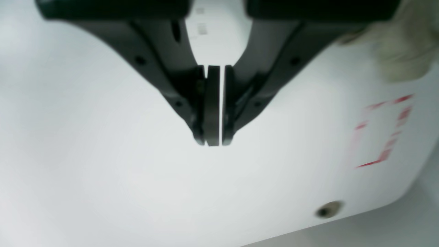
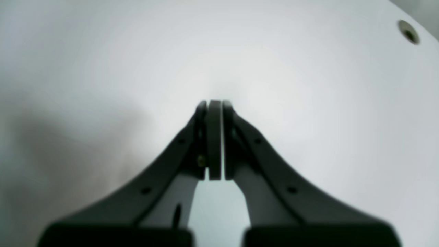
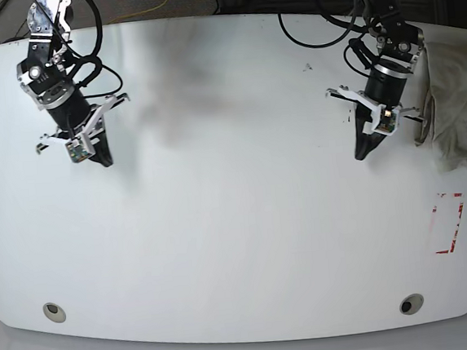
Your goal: Layout the t-shirt on the table in an organized manner, then fold the t-shirt properly
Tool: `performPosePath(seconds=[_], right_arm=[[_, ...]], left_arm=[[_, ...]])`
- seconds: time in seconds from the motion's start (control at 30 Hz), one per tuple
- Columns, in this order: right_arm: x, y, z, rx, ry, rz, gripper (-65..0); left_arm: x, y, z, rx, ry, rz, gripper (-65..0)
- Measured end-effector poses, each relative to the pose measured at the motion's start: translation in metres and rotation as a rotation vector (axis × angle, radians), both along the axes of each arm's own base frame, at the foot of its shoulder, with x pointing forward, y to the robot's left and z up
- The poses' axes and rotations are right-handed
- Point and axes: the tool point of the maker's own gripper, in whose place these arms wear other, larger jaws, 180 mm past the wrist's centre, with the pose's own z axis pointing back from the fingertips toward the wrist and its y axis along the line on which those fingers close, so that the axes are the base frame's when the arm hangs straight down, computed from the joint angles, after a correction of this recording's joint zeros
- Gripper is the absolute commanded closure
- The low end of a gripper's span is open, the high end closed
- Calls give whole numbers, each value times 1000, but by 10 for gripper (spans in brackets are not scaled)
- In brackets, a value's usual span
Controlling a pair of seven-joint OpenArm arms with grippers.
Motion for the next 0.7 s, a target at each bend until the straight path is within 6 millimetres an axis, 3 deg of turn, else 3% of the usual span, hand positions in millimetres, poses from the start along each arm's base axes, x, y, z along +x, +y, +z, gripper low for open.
performPosePath(seconds=[0.2, 0.33, 0.5, 0.7], right_arm=[[-34, -19, -16, -23, 69, -23, 0], [-66, -16, -33, -23, 156, -24, 0], [-95, -13, -33, -1, 186, -44, 0], [-137, -13, -51, 32, 281, -125, 0]], left_arm=[[-36, -26, -22, -30, 84, -54, 0], [-73, -30, -29, -21, 148, -39, 0], [-115, -34, -40, -28, 237, -31, 0], [-163, -36, -58, -35, 360, -25, 0]])
